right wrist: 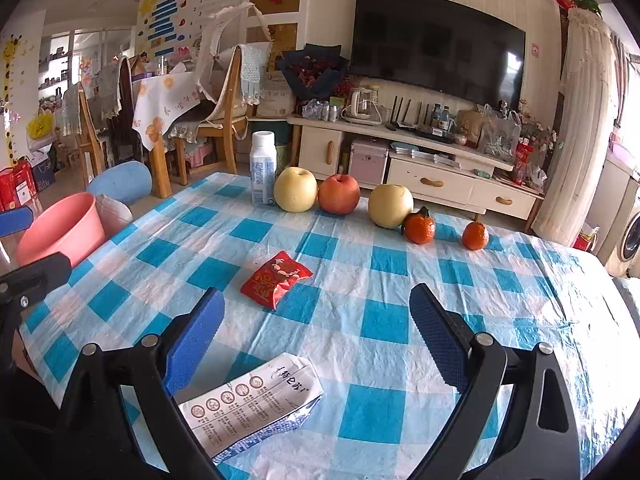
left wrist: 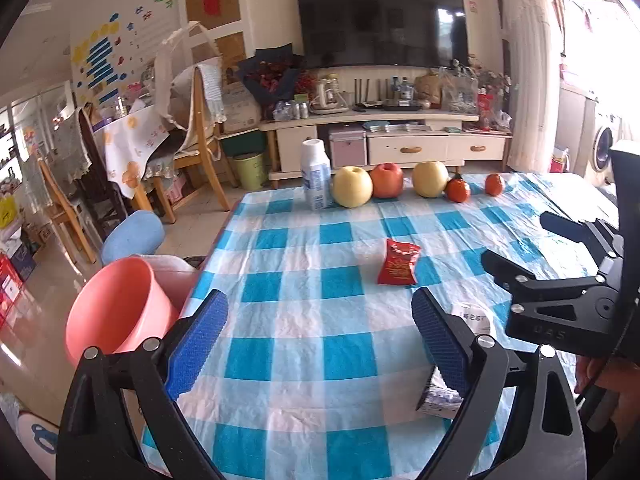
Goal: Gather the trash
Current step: 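Move both tools back over the table toward the milk carton and red packet, then grasp the white milk carton with the left gripper while the right gripper grasps the red packet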
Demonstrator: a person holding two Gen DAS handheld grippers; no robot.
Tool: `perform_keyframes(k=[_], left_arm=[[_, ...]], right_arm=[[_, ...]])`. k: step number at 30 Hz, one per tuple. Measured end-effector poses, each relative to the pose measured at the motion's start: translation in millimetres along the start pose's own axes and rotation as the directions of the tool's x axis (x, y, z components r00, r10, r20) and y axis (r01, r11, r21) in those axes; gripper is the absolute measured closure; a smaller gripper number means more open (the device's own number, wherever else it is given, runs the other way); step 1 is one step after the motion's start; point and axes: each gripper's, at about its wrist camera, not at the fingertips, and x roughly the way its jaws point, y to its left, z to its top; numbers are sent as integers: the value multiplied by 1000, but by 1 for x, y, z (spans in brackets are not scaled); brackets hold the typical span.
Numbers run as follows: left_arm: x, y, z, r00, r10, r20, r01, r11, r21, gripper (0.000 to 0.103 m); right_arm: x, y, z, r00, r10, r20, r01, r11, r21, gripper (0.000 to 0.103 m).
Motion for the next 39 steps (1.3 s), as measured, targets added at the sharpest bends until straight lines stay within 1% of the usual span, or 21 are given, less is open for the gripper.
perform_keyframes(k=[2, 6, 8, 10, 12, 14, 16, 20, 24, 30, 34, 39], left_arm=[[-1, -14, 0, 999, -38, 0, 38, 999, 33, 11], [0, -33, -4, 997, -83, -8, 83, 994, 64, 11], [1, -37, -6, 997, -79, -7, 80, 994, 69, 11], [2, -38, -7, 998, -55, 2, 55, 995, 80, 11], [2, -35, -7, 999, -45, 3, 44, 996, 75, 11], [3, -35, -7, 999, -53, 3, 53, 996, 71, 11], [6, -37, -9, 998, -67, 0, 67, 994, 87, 11], [20, -41, -16, 995, -96, -40, 100, 990, 102, 11], [35, -45, -24, 986, -139, -87, 147, 985, 94, 11], [50, -60, -35, 975, -180, -129, 196, 973, 122, 11], [59, -73, -42, 965, -207, -162, 232, 961, 150, 11], [71, -90, -50, 945, -250, -208, 288, 942, 174, 11]], right_arm=[[2, -5, -1, 1000, -9, -4, 9, 1000, 4, 9], [4, -15, -5, 1000, -19, -9, 19, 1000, 7, 9], [6, -21, -6, 1000, -27, -15, 28, 1000, 10, 9], [9, -28, -8, 999, -34, -27, 35, 999, 24, 9], [12, -32, -9, 999, -36, -36, 38, 999, 32, 9], [15, -35, -10, 998, -36, -44, 38, 999, 37, 9], [16, -37, -11, 998, -34, -49, 36, 999, 40, 9], [16, -40, -10, 999, -33, -41, 34, 999, 33, 9], [9, -52, -7, 999, -29, -13, 30, 999, 34, 9], [-7, -79, 0, 999, -17, 48, 12, 994, 105, 8], [-17, -96, 4, 995, 0, 100, -14, 990, 139, 8], [-27, -112, 7, 986, 34, 162, -63, 982, 179, 4]])
